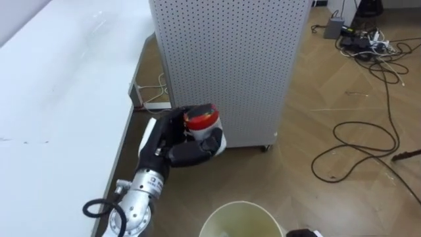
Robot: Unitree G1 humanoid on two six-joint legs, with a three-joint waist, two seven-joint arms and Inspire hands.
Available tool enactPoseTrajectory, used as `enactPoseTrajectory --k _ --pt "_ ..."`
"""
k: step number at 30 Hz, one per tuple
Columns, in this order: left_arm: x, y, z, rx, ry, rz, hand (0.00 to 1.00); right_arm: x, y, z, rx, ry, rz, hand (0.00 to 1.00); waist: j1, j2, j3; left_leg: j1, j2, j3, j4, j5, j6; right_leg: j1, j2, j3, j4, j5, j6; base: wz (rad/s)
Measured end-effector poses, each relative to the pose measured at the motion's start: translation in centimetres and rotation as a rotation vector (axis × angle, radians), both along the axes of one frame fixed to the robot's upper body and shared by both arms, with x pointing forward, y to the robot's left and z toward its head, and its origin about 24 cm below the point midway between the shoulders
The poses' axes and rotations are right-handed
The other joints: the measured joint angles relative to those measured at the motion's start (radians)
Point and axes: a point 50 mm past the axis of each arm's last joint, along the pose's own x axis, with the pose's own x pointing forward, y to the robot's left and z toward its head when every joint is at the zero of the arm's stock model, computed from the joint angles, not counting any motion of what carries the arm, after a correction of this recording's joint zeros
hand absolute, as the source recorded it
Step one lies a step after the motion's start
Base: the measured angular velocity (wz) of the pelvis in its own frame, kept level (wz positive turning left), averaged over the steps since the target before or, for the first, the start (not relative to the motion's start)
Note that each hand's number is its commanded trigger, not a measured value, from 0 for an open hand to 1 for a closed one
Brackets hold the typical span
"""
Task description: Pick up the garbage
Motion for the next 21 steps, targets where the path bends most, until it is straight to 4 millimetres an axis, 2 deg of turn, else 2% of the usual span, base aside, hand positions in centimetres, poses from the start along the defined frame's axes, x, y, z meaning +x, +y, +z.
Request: enactPoseTrajectory --k 6,14,21 --pt "-1.3 -0.7 -1.6 0.002 0.062 -0.105 1.00 1.0 -0.1 0.7 -0.001 -0.030 0.003 1.00 0.000 -0.001 0.0005 0.004 0.000 0.005 -0.004 0.000 0.000 -0.001 0.000 0.001 -0.002 0.000 0.000 -0.02" --pt "-1.8 -1.4 -2.0 0.024 0.077 -0.180 1.00 2.7 -0.7 2.1 -0.024 -0.093 0.021 1.00 -0.002 -0.003 0.0020 -0.006 0.000 0.012 -0.009 0.000 0.000 -0.017 0.000 0.009 0.002 0.000 0.000 -0.01" --pt "-2.4 -0.7 -3.6 0.056 0.137 -0.159 1.00 3.9 0.0 3.4 -0.013 -0.164 0.042 1.00 -0.004 -0.003 0.0040 -0.035 0.001 0.030 -0.007 0.000 0.000 -0.059 -0.002 0.020 0.017 -0.003 -0.002 -0.06"
